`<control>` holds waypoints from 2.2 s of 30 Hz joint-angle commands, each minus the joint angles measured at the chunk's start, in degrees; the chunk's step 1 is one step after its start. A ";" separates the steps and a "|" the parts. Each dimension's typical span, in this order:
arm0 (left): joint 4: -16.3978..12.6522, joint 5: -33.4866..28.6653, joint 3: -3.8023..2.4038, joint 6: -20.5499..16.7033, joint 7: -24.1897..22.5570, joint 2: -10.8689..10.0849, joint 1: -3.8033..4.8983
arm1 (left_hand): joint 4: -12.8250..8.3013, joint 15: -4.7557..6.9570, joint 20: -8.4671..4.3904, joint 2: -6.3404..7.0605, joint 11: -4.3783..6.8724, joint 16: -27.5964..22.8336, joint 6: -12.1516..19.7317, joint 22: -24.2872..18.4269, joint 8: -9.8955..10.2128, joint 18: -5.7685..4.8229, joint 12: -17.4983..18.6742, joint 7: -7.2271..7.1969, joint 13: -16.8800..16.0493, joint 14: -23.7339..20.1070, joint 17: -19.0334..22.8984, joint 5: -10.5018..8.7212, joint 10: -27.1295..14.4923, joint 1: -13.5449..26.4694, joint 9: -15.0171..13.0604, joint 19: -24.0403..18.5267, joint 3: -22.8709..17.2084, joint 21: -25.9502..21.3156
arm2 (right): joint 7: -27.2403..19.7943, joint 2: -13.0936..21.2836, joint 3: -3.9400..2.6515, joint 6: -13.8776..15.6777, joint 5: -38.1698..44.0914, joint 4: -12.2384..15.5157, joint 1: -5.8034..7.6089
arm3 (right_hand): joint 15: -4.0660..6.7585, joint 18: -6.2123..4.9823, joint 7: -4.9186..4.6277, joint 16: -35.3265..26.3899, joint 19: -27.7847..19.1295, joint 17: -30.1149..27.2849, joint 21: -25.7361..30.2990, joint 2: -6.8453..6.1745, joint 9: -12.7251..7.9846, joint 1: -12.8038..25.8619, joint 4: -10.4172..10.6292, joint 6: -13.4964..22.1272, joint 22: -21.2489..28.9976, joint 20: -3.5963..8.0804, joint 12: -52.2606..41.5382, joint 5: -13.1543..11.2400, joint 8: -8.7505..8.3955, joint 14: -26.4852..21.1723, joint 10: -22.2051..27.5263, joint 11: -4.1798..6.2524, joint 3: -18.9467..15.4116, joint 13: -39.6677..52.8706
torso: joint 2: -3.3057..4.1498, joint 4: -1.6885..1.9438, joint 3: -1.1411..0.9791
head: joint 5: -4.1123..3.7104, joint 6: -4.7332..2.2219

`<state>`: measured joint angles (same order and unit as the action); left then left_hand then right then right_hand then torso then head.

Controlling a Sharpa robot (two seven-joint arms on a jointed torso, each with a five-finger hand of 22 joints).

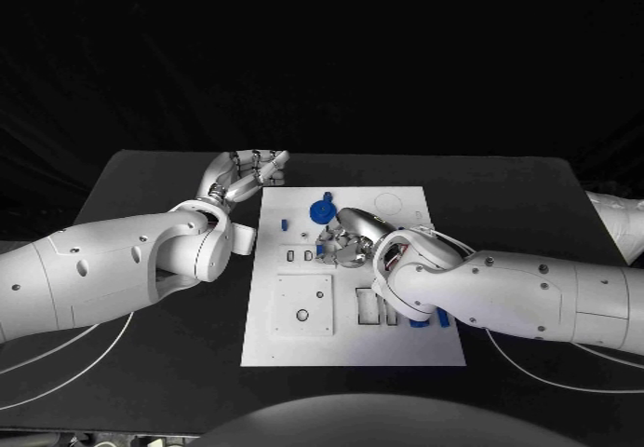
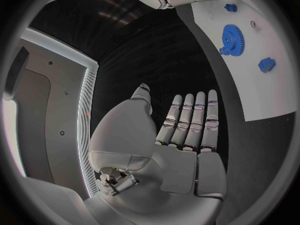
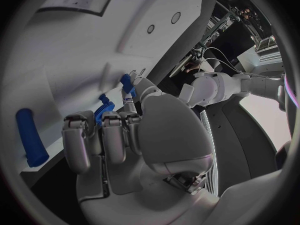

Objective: Assemble the parts on the task board

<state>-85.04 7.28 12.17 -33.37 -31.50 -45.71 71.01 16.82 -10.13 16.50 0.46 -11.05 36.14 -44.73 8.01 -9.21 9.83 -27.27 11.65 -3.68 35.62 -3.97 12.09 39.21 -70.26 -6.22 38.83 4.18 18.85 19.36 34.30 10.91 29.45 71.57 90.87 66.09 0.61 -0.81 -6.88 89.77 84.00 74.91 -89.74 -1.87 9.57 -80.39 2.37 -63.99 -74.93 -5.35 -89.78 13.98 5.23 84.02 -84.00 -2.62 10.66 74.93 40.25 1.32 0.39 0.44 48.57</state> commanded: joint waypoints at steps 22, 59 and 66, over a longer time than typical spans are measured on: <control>-0.38 0.00 -0.06 0.24 -0.79 -0.03 0.11 | -0.12 -0.02 -0.02 -0.49 -0.15 -0.37 0.39 -0.11 -0.07 0.36 0.26 1.84 0.02 -0.25 -0.06 0.26 0.33 -0.30 -0.06 -0.49 0.36 -0.25 | -0.96 -0.46 -0.01 -1.57 0.24 -0.35 -0.31 | -0.56 0.81 0.39 0.23 6.00 15.09 -0.26 0.02 -0.02 0.47 -0.16 -0.29 -15.07 -0.66 -0.22 0.45 -0.45 5.98 -6.00 -0.29 -0.24 15.07 | -0.04 -0.06 0.04 | 0.03 0.08; -0.22 0.54 -0.05 0.35 -0.75 -0.11 0.16 | -0.14 -0.03 -0.01 -0.95 -0.15 -0.45 0.46 -0.24 -0.12 0.36 0.48 1.84 0.01 -0.22 -0.08 1.30 0.43 -1.08 -0.08 -0.55 0.48 -0.26 | -0.63 -0.45 0.02 -2.29 0.63 -0.56 -0.63 | -1.97 0.81 -1.62 0.23 6.00 15.09 -0.26 -1.52 -2.15 1.93 -0.54 7.56 -15.07 -2.08 -0.22 0.10 -1.63 5.98 -6.00 -1.95 -0.40 15.07 | -0.01 -0.07 0.03 | -0.24 0.00; -0.13 0.54 -0.05 0.42 -0.74 -0.06 0.15 | -0.14 -0.03 -0.01 -0.95 -0.15 -0.45 0.46 -0.24 -0.12 0.36 0.48 1.84 0.01 -0.22 -0.08 1.31 0.43 -1.09 -0.08 -0.55 0.49 -0.26 | -0.88 -0.27 0.03 -1.47 0.51 -0.41 -0.64 | -2.37 0.81 -2.06 0.23 6.00 15.09 -0.26 -1.82 -2.43 2.28 -0.59 9.13 -15.07 -2.48 -0.22 0.08 -1.68 5.98 -6.00 -2.36 -0.53 15.07 | 0.03 -0.08 0.01 | -0.35 0.09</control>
<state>-85.09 7.44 12.17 -33.39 -31.52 -45.90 71.08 16.66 -10.13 16.50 -0.22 -11.05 35.92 -44.53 7.82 -9.21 9.83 -27.06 11.45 -3.68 35.62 -3.97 13.19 39.22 -70.93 -6.23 38.83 4.34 18.85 18.84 34.00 10.93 27.98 71.60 90.35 65.51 -1.57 -0.81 -8.96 89.77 84.01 74.94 -89.74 -3.77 7.16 -78.48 1.98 -55.03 -74.94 -7.41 -89.78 14.32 3.75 83.95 -83.89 -4.57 10.28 74.90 40.24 1.26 0.41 0.09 48.63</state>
